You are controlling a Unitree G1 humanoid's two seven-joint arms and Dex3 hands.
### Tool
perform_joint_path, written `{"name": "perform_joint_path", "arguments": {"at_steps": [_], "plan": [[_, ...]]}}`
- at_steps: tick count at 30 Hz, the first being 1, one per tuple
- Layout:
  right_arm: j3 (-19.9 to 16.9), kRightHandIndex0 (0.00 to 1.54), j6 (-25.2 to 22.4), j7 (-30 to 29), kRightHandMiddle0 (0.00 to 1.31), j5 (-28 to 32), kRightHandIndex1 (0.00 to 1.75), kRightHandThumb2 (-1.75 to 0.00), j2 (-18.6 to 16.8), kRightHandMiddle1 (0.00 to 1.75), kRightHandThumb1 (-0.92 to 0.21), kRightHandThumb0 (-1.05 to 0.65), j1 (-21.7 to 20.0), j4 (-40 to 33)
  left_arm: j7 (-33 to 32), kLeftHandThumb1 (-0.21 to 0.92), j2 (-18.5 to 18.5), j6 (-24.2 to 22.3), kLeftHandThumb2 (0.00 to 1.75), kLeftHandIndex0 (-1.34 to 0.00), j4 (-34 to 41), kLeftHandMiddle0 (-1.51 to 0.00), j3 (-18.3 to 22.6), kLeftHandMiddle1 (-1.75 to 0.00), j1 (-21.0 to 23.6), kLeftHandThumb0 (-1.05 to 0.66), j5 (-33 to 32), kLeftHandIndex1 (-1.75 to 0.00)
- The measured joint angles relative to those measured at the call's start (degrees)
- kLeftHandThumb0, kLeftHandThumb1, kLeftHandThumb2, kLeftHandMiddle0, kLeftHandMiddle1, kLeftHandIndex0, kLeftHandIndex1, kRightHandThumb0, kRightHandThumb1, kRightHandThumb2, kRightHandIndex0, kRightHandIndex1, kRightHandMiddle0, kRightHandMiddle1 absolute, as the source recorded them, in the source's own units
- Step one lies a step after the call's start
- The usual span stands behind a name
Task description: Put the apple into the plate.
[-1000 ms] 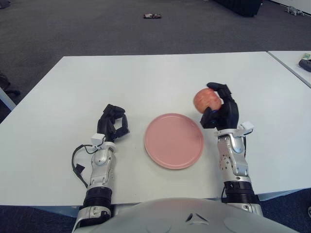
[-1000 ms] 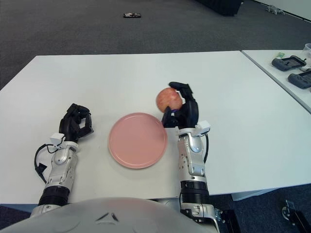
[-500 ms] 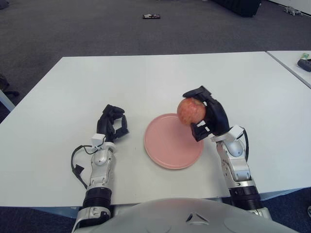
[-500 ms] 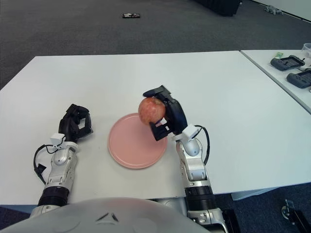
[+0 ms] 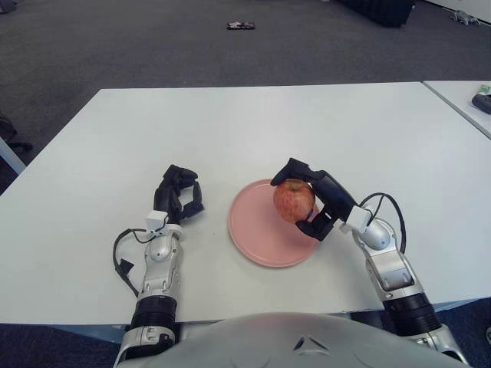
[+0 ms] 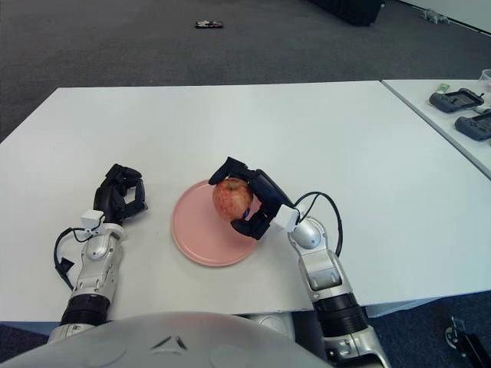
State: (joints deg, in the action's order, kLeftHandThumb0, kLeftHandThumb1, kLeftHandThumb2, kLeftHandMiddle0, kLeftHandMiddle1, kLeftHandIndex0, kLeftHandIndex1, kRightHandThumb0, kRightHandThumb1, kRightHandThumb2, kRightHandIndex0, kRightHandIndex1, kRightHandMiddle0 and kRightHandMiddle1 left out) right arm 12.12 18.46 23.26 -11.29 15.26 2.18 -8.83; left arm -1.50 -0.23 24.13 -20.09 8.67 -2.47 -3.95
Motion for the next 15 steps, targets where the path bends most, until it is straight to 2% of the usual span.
{"name": "perform_joint_path", "arguments": {"at_steps": [7,11,15], "plan": [[1.58,0.98,-2.44,-0.46,0.70,-6.50,1.59,-1.75,1.73,1.75,0.11,0.00,-0.02,-2.53,-0.02,0.38,-0.03,-0.03,1.25,-0.56,0.01,-1.02,0.00,-1.75,-0.01,-0.46,-0.03,-1.75],[2.57,0.91,-4.29,-1.26,0.70,-10.93,1.69,-1.75,2.11,1.75,0.08,0.00,-0.02,-3.78,0.02,0.38,-0.03,-0.06,1.25,-0.56,0.03,-1.02,0.01,-1.75,-0.01,-0.46,-0.16,-1.75],[3.32,0.84,-6.54,-1.40,0.69,-14.13,1.73,-1.61,2.26,1.58,-0.01,-0.01,0.01,-4.61,0.08,0.38,-0.06,-0.09,1.25,-0.56,0.06,-1.02,0.03,-1.75,-0.01,-0.46,-0.37,-1.75]]}}
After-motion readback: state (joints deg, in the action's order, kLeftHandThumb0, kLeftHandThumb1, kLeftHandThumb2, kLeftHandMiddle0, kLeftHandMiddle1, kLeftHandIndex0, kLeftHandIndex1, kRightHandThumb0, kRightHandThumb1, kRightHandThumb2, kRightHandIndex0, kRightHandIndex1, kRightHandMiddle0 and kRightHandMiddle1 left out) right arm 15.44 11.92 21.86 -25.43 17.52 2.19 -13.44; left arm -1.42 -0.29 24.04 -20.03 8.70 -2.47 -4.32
